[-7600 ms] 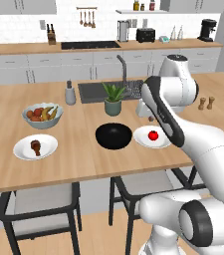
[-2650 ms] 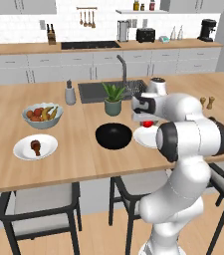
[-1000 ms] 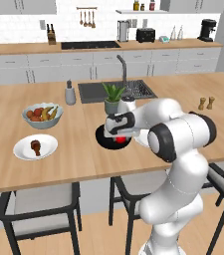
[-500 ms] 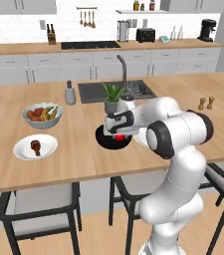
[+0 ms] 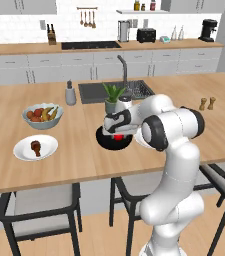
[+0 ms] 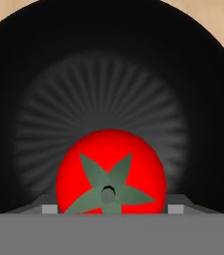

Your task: Pick the chicken drumstick and tomato from their plates and place them in the bowl. Then put the bowl in the fridge.

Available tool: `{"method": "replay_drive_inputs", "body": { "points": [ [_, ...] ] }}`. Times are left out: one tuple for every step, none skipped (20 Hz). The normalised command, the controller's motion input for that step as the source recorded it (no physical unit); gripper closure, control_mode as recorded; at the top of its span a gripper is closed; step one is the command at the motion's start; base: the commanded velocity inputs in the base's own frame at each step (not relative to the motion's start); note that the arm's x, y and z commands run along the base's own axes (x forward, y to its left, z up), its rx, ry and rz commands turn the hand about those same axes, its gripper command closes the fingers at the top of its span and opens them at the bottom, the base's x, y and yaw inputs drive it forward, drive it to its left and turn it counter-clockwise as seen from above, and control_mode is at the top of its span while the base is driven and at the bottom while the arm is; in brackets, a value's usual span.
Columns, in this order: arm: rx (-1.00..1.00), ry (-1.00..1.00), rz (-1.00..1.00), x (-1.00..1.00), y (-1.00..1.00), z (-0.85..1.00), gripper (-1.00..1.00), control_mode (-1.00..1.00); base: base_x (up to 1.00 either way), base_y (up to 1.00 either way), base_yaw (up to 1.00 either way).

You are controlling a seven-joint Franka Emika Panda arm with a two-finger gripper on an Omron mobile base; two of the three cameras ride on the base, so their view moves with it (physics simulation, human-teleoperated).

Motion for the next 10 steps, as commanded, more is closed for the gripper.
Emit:
{"method": "replay_drive_inputs", "body": {
  "points": [
    [-0.01, 0.01, 0.0, 0.02, 0.05, -0.36, 1.0, -1.0, 0.0, 0.0, 0.0],
    [-0.01, 0.0, 0.0, 0.0, 0.04, -0.38, 1.0, -1.0, 0.0, 0.0, 0.0],
    [-0.02, 0.0, 0.0, 0.0, 0.06, -0.35, 1.0, -1.0, 0.0, 0.0, 0.0],
    [0.0, 0.0, 0.0, 0.0, 0.0, -0.27, 1.0, -1.0, 0.0, 0.0, 0.0],
    [0.0, 0.0, 0.0, 0.0, 0.0, -0.21, 1.0, -1.0, 0.0, 0.0, 0.0],
    [0.0, 0.0, 0.0, 0.0, 0.0, -0.16, 1.0, -1.0, 0.0, 0.0, 0.0],
    [0.0, 0.0, 0.0, 0.0, 0.0, -0.02, 1.0, -1.0, 0.0, 0.0, 0.0],
    [0.0, 0.0, 0.0, 0.0, 0.0, 0.0, 1.0, -1.0, 0.0, 0.0, 0.0],
    [0.0, 0.01, 0.0, 0.0, 0.0, 0.0, -1.0, -1.0, 0.0, 0.0, 0.0],
    [0.0, 0.0, 0.0, 0.0, 0.0, 0.0, -1.0, -1.0, 0.0, 0.0, 0.0]
  ]
}}
